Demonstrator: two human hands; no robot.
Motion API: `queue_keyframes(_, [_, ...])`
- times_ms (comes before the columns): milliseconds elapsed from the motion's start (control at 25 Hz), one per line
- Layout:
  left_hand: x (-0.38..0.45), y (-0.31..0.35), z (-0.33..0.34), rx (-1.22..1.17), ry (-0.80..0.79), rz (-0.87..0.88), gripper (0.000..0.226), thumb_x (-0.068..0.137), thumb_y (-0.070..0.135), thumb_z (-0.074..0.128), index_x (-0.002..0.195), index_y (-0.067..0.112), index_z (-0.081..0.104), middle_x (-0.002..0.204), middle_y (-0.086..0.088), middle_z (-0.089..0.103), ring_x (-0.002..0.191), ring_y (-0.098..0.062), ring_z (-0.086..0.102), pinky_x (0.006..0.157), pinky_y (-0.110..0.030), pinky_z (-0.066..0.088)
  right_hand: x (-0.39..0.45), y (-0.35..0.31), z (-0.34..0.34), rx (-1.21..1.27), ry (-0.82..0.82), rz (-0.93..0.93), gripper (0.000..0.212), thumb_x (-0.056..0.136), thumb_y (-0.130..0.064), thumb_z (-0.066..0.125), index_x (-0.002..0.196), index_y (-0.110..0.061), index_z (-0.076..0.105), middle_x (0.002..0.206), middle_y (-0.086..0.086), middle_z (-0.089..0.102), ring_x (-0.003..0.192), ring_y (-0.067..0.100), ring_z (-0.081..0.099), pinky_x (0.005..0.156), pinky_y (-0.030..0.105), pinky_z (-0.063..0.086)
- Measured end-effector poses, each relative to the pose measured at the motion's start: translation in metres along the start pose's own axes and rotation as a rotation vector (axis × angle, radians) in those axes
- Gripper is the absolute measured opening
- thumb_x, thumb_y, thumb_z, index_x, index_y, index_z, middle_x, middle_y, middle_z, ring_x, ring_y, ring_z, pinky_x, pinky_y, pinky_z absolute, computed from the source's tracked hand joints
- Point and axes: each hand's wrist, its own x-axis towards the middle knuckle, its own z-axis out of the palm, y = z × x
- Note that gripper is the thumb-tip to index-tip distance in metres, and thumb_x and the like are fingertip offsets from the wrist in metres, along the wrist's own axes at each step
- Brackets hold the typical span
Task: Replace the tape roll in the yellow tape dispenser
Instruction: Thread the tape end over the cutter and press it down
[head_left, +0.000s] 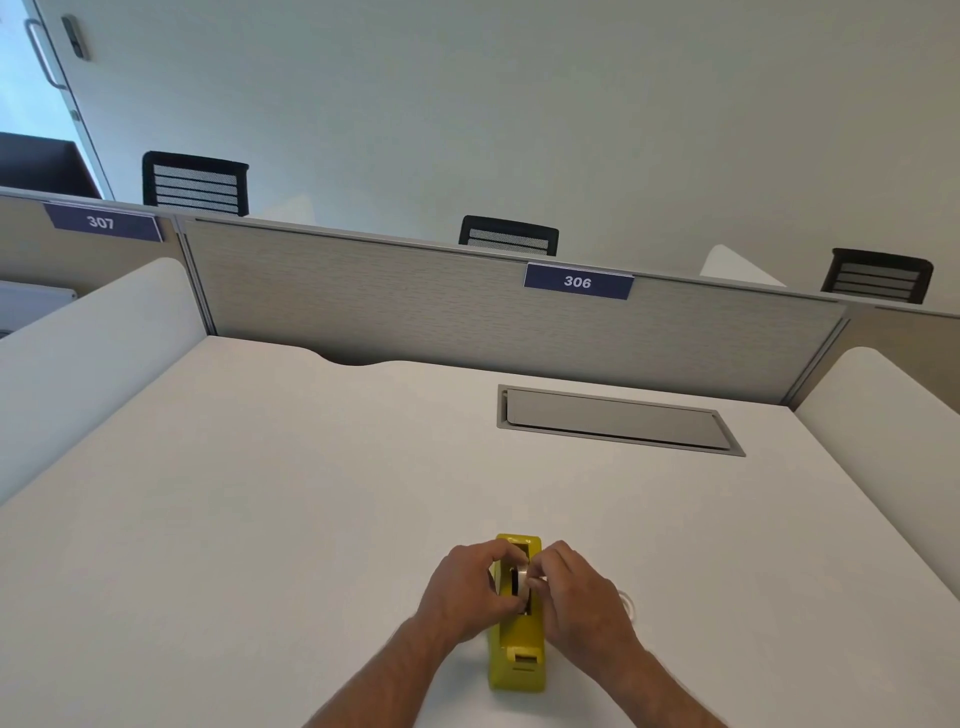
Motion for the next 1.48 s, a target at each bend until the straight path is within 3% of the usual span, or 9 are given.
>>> queue_keyframes(200, [0.001, -0.001, 0.000, -0.037, -0.013, 0.024, 0.043, 0.066, 0.036, 0.079, 0.108, 0.036, 0.068, 0.104, 0.017, 0.071, 0.072, -0.008, 0.061, 0.075, -0.026, 0.058, -0.001, 0.000, -0.004, -0.013, -0.010, 0.009, 0.006, 0.097, -0.024, 0.053, 0.092, -0.022, 0.056, 0.092, -0.008, 0.056, 0.080, 0.013, 0.055, 0.054, 0.032, 0.053])
queue_keyframes(320, [-0.001, -0.007, 0.000, -0.058, -0.023, 0.097, 0.057, 0.067, 0.032, 0.077, 0.122, 0.036, 0.062, 0.126, 0.018, 0.063, 0.089, -0.007, 0.062, 0.083, -0.029, 0.058, -0.006, -0.001, -0.002, -0.007, -0.041, 0.008, 0.007, 0.096, -0.024, 0.049, 0.093, -0.023, 0.055, 0.093, -0.008, 0.054, 0.082, 0.012, 0.053, 0.059, 0.033, 0.053])
queue_keyframes(440, [-0.004, -0.018, 0.002, -0.054, -0.053, 0.098, 0.082, 0.072, 0.031, 0.080, 0.146, 0.033, 0.045, 0.150, 0.026, 0.036, 0.113, -0.003, 0.056, 0.091, -0.021, 0.055, -0.010, -0.004, -0.001, -0.003, -0.062, 0.005, 0.006, 0.096, -0.025, 0.050, 0.093, -0.023, 0.055, 0.094, -0.009, 0.055, 0.083, 0.011, 0.053, 0.060, 0.034, 0.054])
queue_keyframes(600, [-0.004, -0.024, 0.003, 0.053, -0.103, 0.072, 0.085, 0.079, 0.045, 0.076, 0.152, 0.039, 0.033, 0.151, 0.039, 0.019, 0.100, -0.002, 0.059, 0.091, -0.018, 0.051, -0.016, -0.007, 0.001, -0.009, -0.090, 0.006, 0.006, 0.097, -0.027, 0.049, 0.092, -0.026, 0.053, 0.092, -0.011, 0.053, 0.082, 0.009, 0.049, 0.059, 0.028, 0.049])
queue_keyframes(840, [-0.006, -0.025, 0.001, 0.173, -0.115, 0.070, 0.085, 0.081, 0.056, 0.067, 0.153, 0.047, 0.023, 0.153, 0.045, 0.010, 0.090, 0.004, 0.054, 0.092, -0.021, 0.047, -0.023, -0.011, 0.000, -0.018, -0.129, 0.003, 0.008, 0.098, -0.032, 0.047, 0.095, -0.027, 0.052, 0.094, -0.010, 0.053, 0.078, 0.007, 0.040, 0.053, 0.012, 0.026])
queue_keyframes(1280, [-0.004, -0.027, 0.002, 0.211, -0.122, 0.060, 0.087, 0.080, 0.055, 0.068, 0.152, 0.048, 0.021, 0.158, 0.040, 0.014, 0.090, 0.002, 0.054, 0.096, -0.027, 0.051, -0.037, -0.016, -0.004, -0.026, -0.190, 0.015, 0.009, 0.099, -0.034, 0.044, 0.100, -0.028, 0.051, 0.100, -0.011, 0.054, 0.081, 0.005, 0.041, 0.053, 0.010, 0.026])
queue_keyframes(1480, [-0.005, -0.025, 0.002, 0.218, -0.124, 0.055, 0.086, 0.082, 0.054, 0.069, 0.153, 0.047, 0.021, 0.159, 0.038, 0.014, 0.091, 0.001, 0.054, 0.098, -0.030, 0.052, -0.047, -0.020, -0.002, -0.023, -0.250, 0.031, 0.005, 0.097, -0.033, 0.045, 0.094, -0.034, 0.042, 0.098, -0.012, 0.051, 0.080, 0.009, 0.041, 0.055, 0.012, 0.029])
